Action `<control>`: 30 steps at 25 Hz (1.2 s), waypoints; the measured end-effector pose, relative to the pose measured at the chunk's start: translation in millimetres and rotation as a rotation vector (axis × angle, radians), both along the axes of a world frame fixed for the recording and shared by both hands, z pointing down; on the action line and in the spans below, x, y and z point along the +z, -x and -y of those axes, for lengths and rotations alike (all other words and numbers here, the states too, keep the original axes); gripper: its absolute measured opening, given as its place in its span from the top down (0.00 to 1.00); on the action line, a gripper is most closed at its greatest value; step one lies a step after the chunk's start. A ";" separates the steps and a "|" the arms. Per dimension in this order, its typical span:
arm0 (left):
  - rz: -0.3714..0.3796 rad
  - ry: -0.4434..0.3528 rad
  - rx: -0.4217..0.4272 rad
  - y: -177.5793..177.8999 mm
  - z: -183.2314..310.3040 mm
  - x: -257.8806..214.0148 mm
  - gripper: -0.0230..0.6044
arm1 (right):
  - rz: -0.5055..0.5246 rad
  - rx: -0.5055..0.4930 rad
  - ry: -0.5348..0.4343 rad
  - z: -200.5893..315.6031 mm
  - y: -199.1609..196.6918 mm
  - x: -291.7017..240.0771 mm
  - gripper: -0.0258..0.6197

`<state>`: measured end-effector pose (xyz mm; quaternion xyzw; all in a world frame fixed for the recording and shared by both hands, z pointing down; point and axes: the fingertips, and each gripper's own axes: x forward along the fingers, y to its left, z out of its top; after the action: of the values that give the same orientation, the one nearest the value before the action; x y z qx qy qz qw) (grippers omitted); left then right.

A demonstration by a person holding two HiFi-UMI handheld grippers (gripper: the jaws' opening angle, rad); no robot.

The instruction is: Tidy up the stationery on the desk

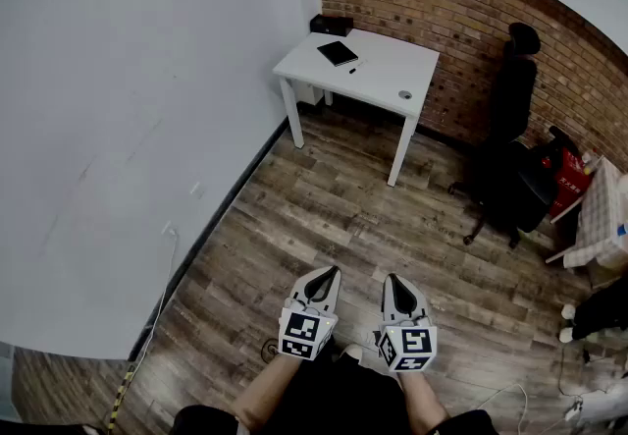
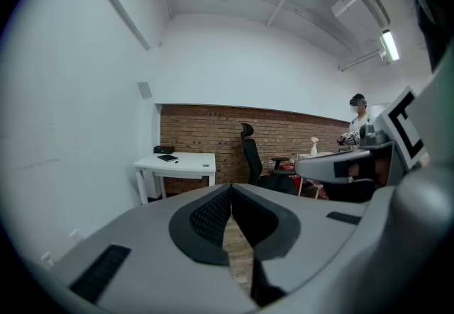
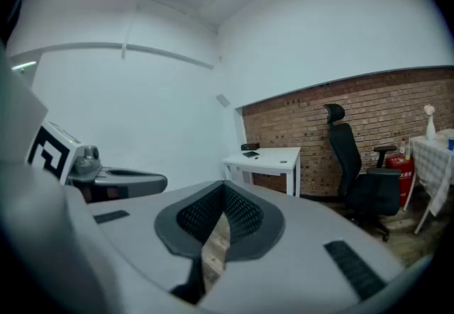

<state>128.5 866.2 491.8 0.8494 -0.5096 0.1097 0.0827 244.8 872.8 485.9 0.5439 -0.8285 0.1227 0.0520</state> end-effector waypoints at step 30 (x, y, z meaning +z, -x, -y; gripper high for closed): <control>-0.026 -0.031 0.068 101.5 125.1 -1.2 0.94 | 0.032 0.046 0.003 123.0 98.1 -11.2 0.92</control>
<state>27.0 741.1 490.5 0.8688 -0.4807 0.0935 0.0726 146.7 749.8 474.7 0.5605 -0.8164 0.1339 0.0369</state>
